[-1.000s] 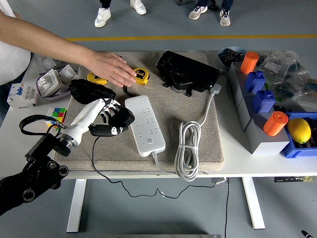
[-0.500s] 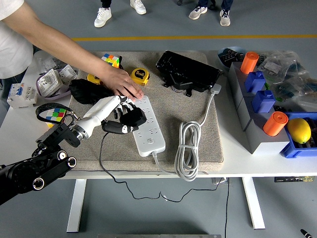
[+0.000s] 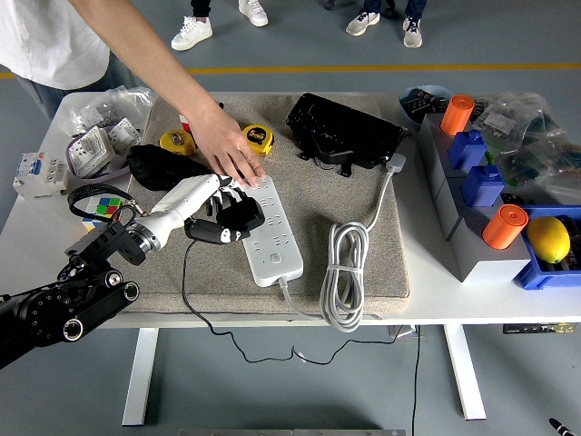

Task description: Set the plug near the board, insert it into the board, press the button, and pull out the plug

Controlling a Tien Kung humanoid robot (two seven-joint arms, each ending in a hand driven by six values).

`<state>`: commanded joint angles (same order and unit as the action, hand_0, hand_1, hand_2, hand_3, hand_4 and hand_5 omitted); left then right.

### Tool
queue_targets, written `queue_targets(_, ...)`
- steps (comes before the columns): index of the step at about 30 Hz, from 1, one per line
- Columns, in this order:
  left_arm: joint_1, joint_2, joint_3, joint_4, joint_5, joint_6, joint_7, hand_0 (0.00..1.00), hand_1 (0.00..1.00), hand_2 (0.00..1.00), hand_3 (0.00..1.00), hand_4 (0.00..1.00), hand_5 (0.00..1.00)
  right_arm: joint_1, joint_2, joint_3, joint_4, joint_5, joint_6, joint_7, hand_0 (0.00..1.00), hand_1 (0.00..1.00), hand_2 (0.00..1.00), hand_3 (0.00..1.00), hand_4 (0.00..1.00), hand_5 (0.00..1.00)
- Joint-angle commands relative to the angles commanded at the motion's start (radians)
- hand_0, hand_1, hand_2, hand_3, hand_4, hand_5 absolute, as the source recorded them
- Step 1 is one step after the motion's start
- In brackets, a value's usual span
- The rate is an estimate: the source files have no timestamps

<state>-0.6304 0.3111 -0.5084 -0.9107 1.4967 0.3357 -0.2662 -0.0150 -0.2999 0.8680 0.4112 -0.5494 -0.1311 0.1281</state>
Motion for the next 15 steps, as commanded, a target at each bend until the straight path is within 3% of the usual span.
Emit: queue_targets(15,0.005,0.004,-0.002,0.017,0.008,-0.008,-0.007,0.259,0.331,0.366,0.515,0.793,0.069,-0.001,0.002,0.002,0.002,-0.001,0.001,0.004,0.611,0.633,0.647,0.552,0.998,0.461)
